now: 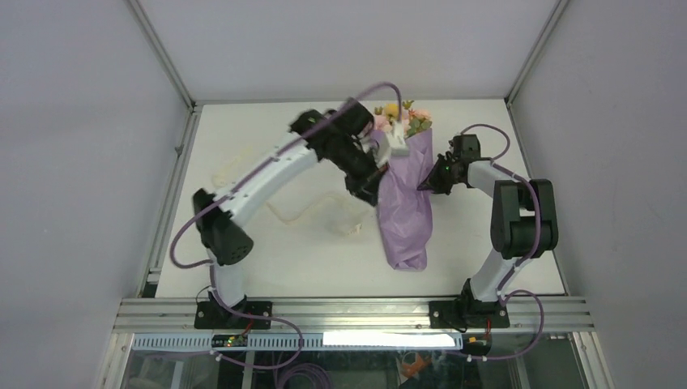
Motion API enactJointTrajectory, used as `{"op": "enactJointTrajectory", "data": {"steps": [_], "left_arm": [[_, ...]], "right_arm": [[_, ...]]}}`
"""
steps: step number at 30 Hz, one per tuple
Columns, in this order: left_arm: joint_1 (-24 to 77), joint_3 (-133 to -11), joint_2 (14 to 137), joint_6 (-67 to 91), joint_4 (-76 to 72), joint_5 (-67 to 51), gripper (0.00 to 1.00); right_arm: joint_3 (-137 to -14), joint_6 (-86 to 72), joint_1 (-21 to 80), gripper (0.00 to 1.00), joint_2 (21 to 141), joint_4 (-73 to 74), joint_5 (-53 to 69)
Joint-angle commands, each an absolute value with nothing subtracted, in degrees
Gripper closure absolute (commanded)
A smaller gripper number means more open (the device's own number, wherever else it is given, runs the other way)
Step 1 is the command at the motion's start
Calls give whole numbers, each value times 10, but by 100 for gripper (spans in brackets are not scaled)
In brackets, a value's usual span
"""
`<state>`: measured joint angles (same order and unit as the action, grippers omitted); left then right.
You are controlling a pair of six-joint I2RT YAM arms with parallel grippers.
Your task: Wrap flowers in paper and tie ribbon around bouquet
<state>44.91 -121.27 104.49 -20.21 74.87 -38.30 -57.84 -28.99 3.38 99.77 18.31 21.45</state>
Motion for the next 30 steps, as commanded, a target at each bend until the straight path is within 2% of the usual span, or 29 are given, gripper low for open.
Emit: {"op": "enactJointTrajectory", "data": {"steps": [1, 9, 16, 21, 22, 23, 24, 25, 26, 27, 30], "left_arm": [[555, -1128, 1078, -241, 687, -344, 100], [632, -1114, 1134, -219, 513, -386, 100], [678, -1083, 1160, -221, 501, -514, 100], [693, -1043, 1179, -309, 486, -500, 98], [696, -1043, 1188, -325, 481, -484, 89], [700, -1049, 1199, -333, 474, -466, 75], [702, -1065, 1210, -324, 461, -428, 50], [704, -1090, 1224, -299, 450, -395, 35], [703, -1121, 1230, -266, 447, -364, 24], [700, -1150, 1231, -234, 461, -339, 19], [679, -1269, 1222, -237, 600, -345, 15]], "right_arm": [[-595, -258, 21, 100, 979, 210, 236], [-700, -227, 13, 100, 1005, 296, 249], [-843, -215, 12, 100, 1068, 378, 261], [-898, -269, 19, 100, 1097, 360, 287], [-892, -282, 23, 100, 1099, 345, 287], [-885, -292, 27, 100, 1102, 333, 287], [-878, -298, 31, 100, 1106, 325, 287], [-874, -305, 33, 100, 1110, 317, 288], [-868, -310, 34, 100, 1114, 312, 291], [-859, -316, 34, 100, 1115, 307, 293], [-838, -338, 38, 100, 1106, 283, 295]]}}
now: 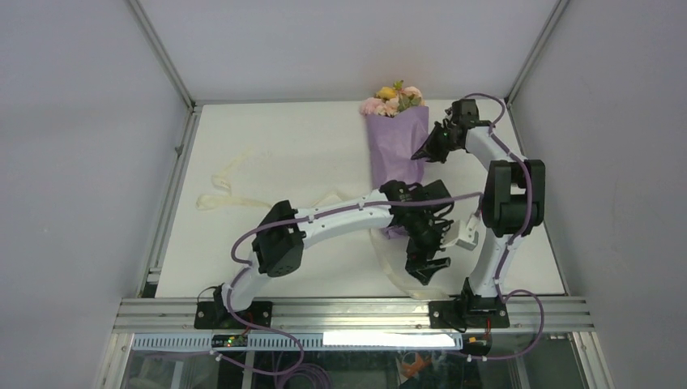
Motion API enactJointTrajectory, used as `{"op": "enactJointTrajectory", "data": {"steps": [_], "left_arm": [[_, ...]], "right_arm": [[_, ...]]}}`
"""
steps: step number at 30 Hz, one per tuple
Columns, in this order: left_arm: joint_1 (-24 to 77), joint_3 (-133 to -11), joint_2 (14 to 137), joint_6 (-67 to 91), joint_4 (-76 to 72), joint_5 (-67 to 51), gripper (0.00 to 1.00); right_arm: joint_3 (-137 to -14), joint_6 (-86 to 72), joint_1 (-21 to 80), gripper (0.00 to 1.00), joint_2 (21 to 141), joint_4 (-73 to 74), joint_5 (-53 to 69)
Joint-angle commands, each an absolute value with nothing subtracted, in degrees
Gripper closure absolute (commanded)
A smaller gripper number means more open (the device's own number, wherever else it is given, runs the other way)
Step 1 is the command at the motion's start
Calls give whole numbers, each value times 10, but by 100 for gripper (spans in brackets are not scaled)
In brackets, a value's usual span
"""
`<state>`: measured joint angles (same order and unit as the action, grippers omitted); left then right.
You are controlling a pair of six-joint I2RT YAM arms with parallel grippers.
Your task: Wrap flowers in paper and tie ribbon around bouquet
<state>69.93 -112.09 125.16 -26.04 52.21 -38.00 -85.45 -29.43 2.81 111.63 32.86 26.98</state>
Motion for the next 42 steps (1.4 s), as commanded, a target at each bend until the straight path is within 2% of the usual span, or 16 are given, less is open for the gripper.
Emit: {"op": "enactJointTrajectory", "data": {"steps": [1, 3, 5, 9, 10, 11, 17, 21, 27, 36, 42], "left_arm": [[670, -1318, 1215, -255, 659, -368, 13], [646, -1343, 1187, -311, 775, -391, 12], [598, -1296, 1126, -370, 842, -402, 12], [469, -1126, 1008, -429, 852, -372, 10], [429, -1101, 995, -434, 852, -347, 10], [343, -1064, 984, -419, 847, -279, 10], [29, -1061, 1026, -246, 811, -209, 15], [-93, -1034, 1041, -243, 767, -142, 13], [-130, -1020, 1088, -283, 731, -37, 12], [-131, -1144, 1227, -209, 775, -18, 8], [-130, -1143, 1282, -181, 801, -9, 8]], "right_arm": [[-835, -348, 41, 100, 1103, 274, 296], [-824, -373, 49, 100, 1093, 255, 299], [-811, -410, 57, 100, 1079, 229, 298], [-791, -475, 75, 100, 1048, 169, 298], [-795, -482, 83, 100, 1044, 167, 293], [-806, -496, 96, 100, 1041, 162, 284], [-854, -510, 132, 100, 1070, 178, 277], [-876, -530, 154, 100, 1082, 174, 277], [-858, -540, 223, 100, 1081, 154, 268], [-765, -568, 324, 100, 1065, 90, 228], [-725, -540, 375, 100, 1063, 112, 189]]}}
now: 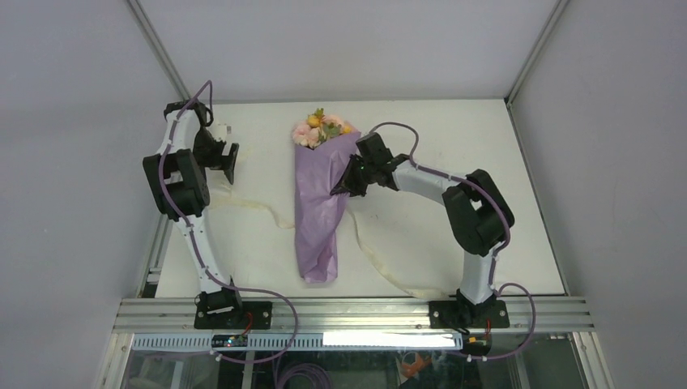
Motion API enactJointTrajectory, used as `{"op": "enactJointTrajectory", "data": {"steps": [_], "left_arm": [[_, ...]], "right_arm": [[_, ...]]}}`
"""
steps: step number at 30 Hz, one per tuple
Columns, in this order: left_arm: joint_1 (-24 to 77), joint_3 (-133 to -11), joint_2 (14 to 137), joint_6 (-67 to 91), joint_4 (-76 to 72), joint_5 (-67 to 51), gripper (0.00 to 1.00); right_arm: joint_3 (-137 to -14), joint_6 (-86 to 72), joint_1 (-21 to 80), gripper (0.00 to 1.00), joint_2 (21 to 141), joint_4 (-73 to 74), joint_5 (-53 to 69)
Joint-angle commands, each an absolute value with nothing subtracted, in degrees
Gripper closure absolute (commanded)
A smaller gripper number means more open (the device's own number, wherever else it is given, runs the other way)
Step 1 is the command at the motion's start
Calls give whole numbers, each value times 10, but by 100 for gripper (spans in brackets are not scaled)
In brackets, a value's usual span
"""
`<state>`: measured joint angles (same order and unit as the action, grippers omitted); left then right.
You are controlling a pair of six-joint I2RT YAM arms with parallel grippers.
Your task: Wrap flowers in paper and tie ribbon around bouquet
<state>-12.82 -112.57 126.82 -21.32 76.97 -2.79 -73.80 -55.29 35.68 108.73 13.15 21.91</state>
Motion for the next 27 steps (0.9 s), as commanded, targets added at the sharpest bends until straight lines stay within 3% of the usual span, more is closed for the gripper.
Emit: {"op": "enactJointTrajectory", "data": {"steps": [1, 3, 6, 11, 13, 20, 24, 27], "left_arm": [[-131, -1142, 1289, -180, 804, -8, 8], [-131, -1147, 1303, -176, 810, -13, 10], [-130, -1168, 1315, -175, 816, -18, 23], [-130, -1188, 1327, -191, 835, -23, 73], [-130, -1198, 1334, -197, 849, -29, 100], [-129, -1194, 1247, -196, 835, -126, 100], [-94, -1191, 1109, -241, 855, -290, 100], [-10, -1169, 999, -298, 894, -383, 100]], "right_arm": [[-718, -539, 379, 100, 1064, 111, 185], [-702, -539, 381, 100, 1066, 104, 179], [-688, -534, 381, 100, 1071, 102, 173], [-681, -526, 381, 100, 1070, 97, 166], [-682, -523, 381, 100, 1069, 98, 163], [-681, -513, 378, 100, 1073, 102, 161], [-676, -507, 368, 100, 1083, 105, 160], [-681, -492, 364, 100, 1100, 105, 173]]}}
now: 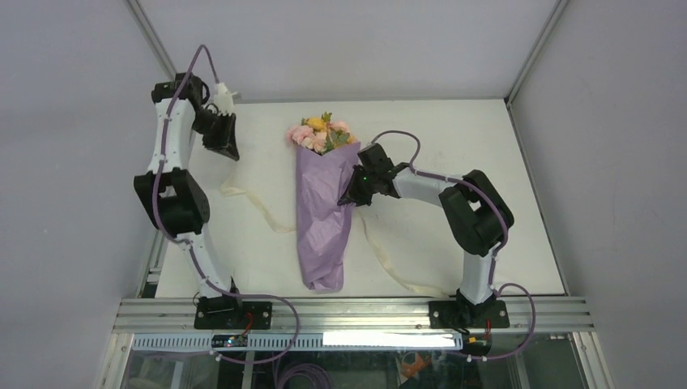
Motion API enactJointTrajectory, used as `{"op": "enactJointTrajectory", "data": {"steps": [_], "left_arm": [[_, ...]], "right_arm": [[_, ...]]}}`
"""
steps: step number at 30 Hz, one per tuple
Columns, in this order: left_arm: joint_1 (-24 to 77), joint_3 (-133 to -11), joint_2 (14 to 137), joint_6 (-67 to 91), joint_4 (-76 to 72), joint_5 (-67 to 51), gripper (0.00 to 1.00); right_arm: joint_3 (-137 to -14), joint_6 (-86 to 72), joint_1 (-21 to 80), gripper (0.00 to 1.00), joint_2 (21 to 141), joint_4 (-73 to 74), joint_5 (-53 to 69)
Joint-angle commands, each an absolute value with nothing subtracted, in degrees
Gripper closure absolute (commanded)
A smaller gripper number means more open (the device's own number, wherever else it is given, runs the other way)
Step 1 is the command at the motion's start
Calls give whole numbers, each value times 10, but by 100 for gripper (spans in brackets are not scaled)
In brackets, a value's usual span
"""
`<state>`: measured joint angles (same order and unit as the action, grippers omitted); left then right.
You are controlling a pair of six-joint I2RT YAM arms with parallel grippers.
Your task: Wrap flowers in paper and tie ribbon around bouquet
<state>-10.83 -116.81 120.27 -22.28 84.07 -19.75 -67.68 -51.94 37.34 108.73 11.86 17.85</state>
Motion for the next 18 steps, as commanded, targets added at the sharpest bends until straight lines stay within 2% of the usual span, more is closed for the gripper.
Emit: {"op": "enactJointTrajectory", "data": {"steps": [1, 5, 7, 11, 14, 18], "left_arm": [[30, -1152, 967, -303, 898, -399, 100], [183, -1103, 898, -306, 887, -503, 100], [234, -1043, 892, -250, 806, -522, 100], [259, -917, 938, -42, 586, -415, 100], [259, -904, 1010, 19, 525, -397, 100], [284, -931, 1099, 39, 501, -358, 100]], "right_arm": [[-687, -488, 362, 100, 1112, 105, 184], [-695, -488, 356, 100, 1133, 88, 219], [-694, -490, 352, 100, 1134, 78, 229], [-685, -499, 349, 100, 1127, 68, 235], [-660, -521, 349, 100, 1111, 42, 232], [-635, -543, 349, 88, 1089, 22, 217]]}}
